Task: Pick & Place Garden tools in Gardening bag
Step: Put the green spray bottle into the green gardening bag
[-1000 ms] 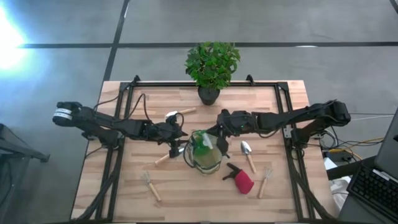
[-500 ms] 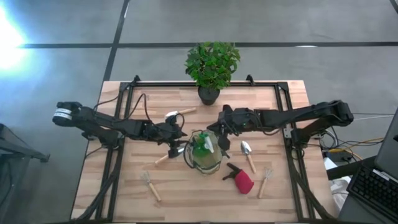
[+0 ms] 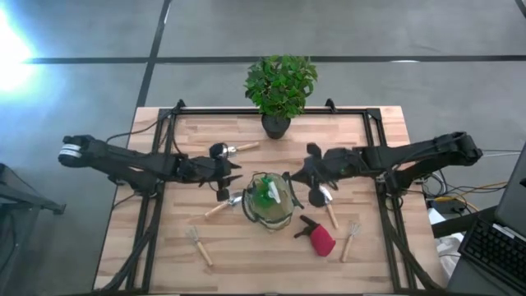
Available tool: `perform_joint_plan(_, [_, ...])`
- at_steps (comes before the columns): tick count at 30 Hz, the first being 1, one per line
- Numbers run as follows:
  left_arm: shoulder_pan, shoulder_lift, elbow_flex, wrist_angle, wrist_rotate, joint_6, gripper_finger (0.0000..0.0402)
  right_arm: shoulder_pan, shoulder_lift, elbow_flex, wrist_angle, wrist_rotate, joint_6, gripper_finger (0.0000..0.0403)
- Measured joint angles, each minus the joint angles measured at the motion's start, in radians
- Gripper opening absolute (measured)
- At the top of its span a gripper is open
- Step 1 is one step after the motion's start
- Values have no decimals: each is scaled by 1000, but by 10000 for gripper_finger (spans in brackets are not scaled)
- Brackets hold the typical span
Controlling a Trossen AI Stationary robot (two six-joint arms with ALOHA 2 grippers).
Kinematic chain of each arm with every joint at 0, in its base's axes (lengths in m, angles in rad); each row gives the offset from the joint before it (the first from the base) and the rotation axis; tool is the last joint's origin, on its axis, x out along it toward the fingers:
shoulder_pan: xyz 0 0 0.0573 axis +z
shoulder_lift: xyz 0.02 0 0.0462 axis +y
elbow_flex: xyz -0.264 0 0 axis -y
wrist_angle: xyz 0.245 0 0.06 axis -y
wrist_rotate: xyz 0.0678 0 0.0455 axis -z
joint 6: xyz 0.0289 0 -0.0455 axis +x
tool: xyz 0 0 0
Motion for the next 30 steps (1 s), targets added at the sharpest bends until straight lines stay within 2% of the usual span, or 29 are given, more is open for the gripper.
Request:
perform_joint_plan(13, [0, -55, -1, -27, -9, 1, 133, 175, 132, -44, 160, -27, 23, 8])
perform_joint_plan(21, [0, -66, -1, -36, -7, 7, 133, 176, 231, -43, 185, 65, -8, 8])
perform_joint_plan(30, [0, -71, -1, -44, -7, 7, 133, 173, 274, -43, 189, 71, -25, 8])
